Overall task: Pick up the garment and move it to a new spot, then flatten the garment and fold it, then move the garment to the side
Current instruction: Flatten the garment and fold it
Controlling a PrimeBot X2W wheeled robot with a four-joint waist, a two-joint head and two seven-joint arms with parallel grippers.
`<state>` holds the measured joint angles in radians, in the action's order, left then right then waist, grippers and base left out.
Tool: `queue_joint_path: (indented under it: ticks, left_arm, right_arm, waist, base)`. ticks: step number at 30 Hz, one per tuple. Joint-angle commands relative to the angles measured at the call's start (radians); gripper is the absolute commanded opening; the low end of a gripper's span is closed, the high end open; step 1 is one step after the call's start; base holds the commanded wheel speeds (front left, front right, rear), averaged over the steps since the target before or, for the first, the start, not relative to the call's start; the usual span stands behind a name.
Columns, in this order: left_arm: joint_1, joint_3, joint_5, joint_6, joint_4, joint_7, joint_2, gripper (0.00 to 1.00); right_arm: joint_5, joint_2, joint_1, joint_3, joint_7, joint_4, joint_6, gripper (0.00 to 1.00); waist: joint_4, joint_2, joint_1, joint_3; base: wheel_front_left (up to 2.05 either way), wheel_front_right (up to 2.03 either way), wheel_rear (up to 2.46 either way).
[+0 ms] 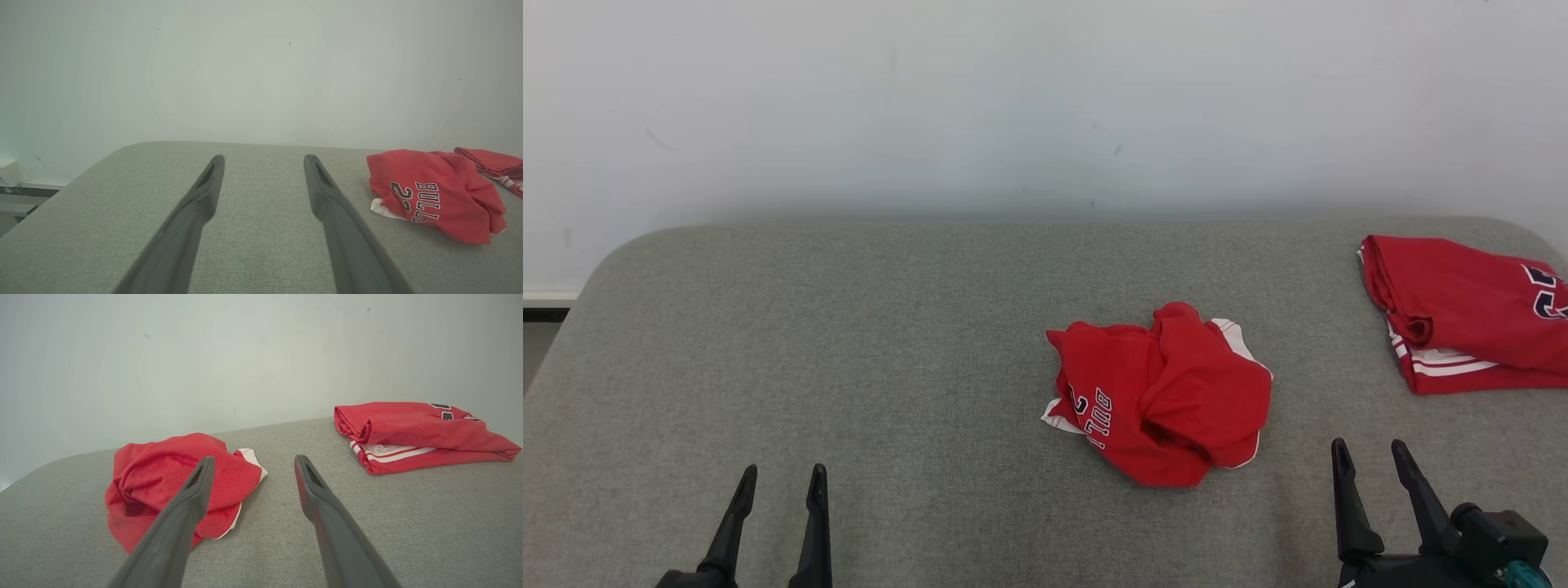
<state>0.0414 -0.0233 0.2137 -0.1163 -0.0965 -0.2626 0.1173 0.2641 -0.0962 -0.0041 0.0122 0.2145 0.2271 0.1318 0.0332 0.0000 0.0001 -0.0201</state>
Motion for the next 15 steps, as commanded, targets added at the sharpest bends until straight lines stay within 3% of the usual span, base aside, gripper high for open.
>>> queue_joint_path:
  ticks: [1,15]
  left_arm:
    - [0.012,0.005,-0.009,-0.005,-0.004,-0.003,-0.004,1.0]
    - [0.013,0.013,-0.021,-0.014,-0.008,-0.003,-0.013,1.0]
  right_arm:
    - [0.01,-0.003,0.004,-0.002,0.0,0.002,-0.003,1.0]
    - [0.011,-0.003,0.007,-0.002,0.002,0.01,-0.003,1.0]
  waist:
    - [0.0,0.0,-0.0001,0.001]
    - [-0.002,0.0,-0.0001,0.003]
  base:
    - [0.0,0.0,0.0]
    - [0.0,0.0,0.0]
